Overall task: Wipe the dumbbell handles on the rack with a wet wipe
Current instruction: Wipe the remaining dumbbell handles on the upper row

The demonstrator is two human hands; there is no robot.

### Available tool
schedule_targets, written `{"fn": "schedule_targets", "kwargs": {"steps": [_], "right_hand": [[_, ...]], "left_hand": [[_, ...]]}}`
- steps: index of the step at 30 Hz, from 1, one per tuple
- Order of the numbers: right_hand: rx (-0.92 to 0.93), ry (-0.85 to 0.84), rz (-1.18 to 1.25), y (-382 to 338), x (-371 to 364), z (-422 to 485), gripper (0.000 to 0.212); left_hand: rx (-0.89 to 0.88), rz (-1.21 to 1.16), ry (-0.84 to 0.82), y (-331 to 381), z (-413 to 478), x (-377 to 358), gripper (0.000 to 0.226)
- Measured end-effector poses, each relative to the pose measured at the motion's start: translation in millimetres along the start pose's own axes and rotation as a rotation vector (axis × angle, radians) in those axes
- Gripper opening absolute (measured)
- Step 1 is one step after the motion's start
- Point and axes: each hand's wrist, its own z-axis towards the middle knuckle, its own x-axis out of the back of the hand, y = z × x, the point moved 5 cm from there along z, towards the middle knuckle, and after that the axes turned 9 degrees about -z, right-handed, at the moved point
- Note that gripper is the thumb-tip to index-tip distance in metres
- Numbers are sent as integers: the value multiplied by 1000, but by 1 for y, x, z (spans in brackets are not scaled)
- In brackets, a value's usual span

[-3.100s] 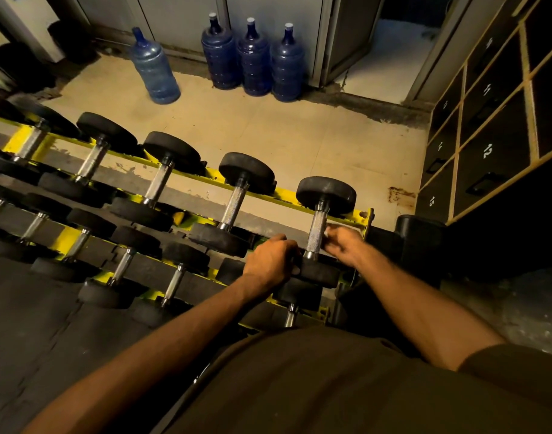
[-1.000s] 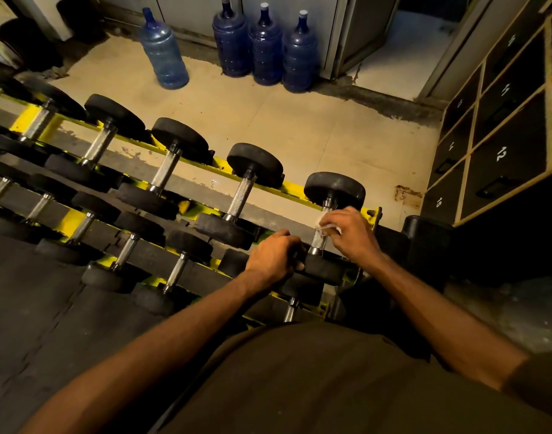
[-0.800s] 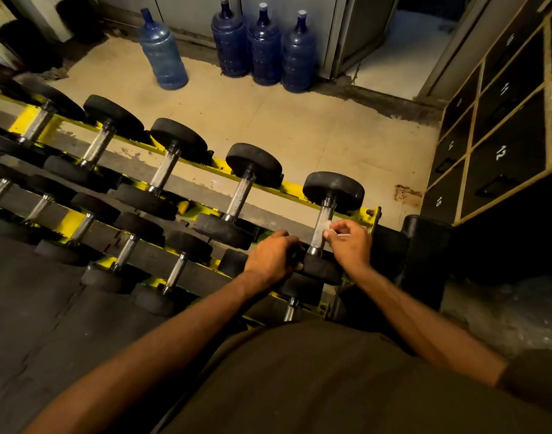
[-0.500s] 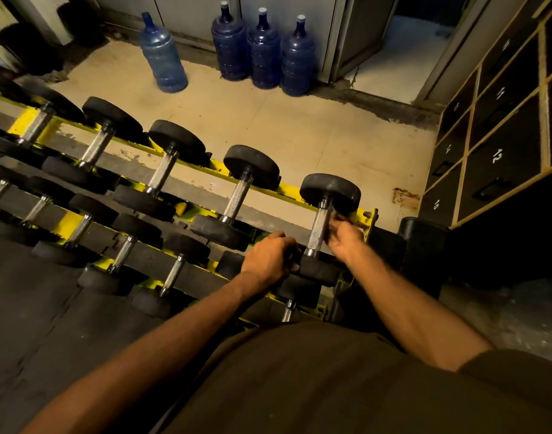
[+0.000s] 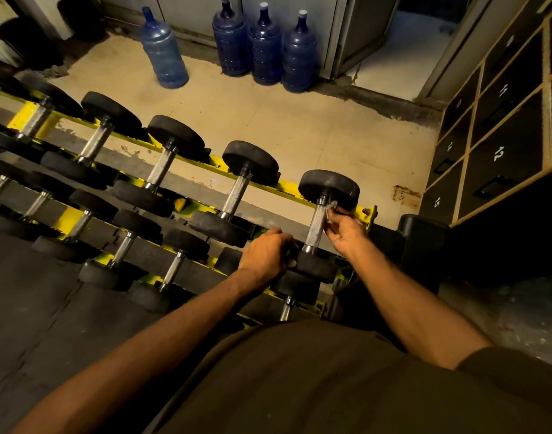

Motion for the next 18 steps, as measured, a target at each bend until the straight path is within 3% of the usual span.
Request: {"fn": "schedule_targets", "kwargs": {"steps": [3, 6, 8, 10, 12, 14, 16, 18], "right_hand": [[101, -108, -445, 5, 15, -17, 22], [624, -229, -1188, 1, 8, -39, 17], [1007, -336, -1473, 2, -14, -53, 17], [1238, -321, -1704, -2, -33, -54, 19], [1327, -118, -1964, -12, -52, -46, 25], [1294, 71, -2181, -17, -66, -41, 31], [1275, 115, -2228, -18, -72, -42, 35], [1278, 94, -2125, -18, -65, -44, 33]], "left_hand": [[9, -7, -4, -2, 1, 2, 34], [-8, 2, -15, 2, 4, 1, 32], [-7, 14, -19, 4, 5, 1, 33], [3, 24, -17, 3, 4, 1, 33], [10, 18, -9, 3, 3, 0, 33], [10, 9, 5, 4, 1, -2, 32], [5, 10, 16, 3, -1, -3, 32], [-1, 4, 15, 1, -1, -4, 33]]}}
